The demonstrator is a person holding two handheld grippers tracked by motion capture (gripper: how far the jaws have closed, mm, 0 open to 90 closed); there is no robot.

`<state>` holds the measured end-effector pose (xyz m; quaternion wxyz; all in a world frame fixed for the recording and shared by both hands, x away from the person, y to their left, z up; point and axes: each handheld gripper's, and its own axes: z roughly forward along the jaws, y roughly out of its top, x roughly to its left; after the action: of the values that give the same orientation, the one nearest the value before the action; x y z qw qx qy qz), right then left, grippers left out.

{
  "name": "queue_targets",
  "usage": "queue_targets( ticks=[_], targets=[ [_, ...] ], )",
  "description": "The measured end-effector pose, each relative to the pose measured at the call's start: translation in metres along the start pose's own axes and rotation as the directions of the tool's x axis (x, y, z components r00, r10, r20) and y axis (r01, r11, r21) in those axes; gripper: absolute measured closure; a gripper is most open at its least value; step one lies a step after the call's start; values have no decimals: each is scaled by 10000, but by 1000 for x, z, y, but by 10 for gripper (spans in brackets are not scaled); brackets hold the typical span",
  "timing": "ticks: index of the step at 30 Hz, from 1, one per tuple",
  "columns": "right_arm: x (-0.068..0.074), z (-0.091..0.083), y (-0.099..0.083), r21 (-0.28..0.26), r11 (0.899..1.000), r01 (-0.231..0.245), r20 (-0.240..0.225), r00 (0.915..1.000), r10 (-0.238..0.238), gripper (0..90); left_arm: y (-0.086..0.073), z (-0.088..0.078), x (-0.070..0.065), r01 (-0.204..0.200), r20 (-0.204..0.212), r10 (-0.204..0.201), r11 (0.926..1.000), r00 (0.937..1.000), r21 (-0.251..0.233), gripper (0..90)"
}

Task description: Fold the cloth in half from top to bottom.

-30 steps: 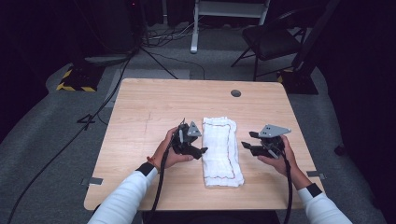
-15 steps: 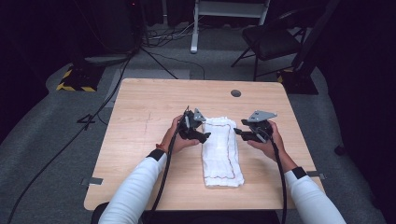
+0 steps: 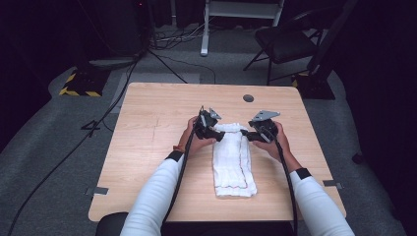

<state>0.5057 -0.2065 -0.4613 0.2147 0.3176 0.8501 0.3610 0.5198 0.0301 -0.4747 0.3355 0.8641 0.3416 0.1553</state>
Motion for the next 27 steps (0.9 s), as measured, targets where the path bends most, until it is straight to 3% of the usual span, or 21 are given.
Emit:
queue_targets(
  ticks=[5,9,15,21,25,27],
  targets=[
    [-4,10,2,245,9997,-15,210,9998,10,479,-1,9,5,236,-271,-230,9995,9994,218,291],
    [-8,15,0,470,9988,-149,278,9995,136,487,-3,12,9,267,106,-270,9993,9996,278,461],
    [-14,23,-7,769,9956,-530,47,9986,528,535,-4,13,9,-190,624,165,9990,9979,408,680],
    [-12,31,-9,956,9945,-429,-398,9981,469,739,-5,12,9,-393,761,366,9986,9964,345,783],
    [-8,31,-4,878,9961,26,-210,9998,-8,890,-6,10,11,-282,761,266,9994,9967,201,817],
    [-6,29,-1,641,9978,153,-182,9997,-142,900,-7,8,13,-216,821,211,9998,9964,45,821]
  ],
)
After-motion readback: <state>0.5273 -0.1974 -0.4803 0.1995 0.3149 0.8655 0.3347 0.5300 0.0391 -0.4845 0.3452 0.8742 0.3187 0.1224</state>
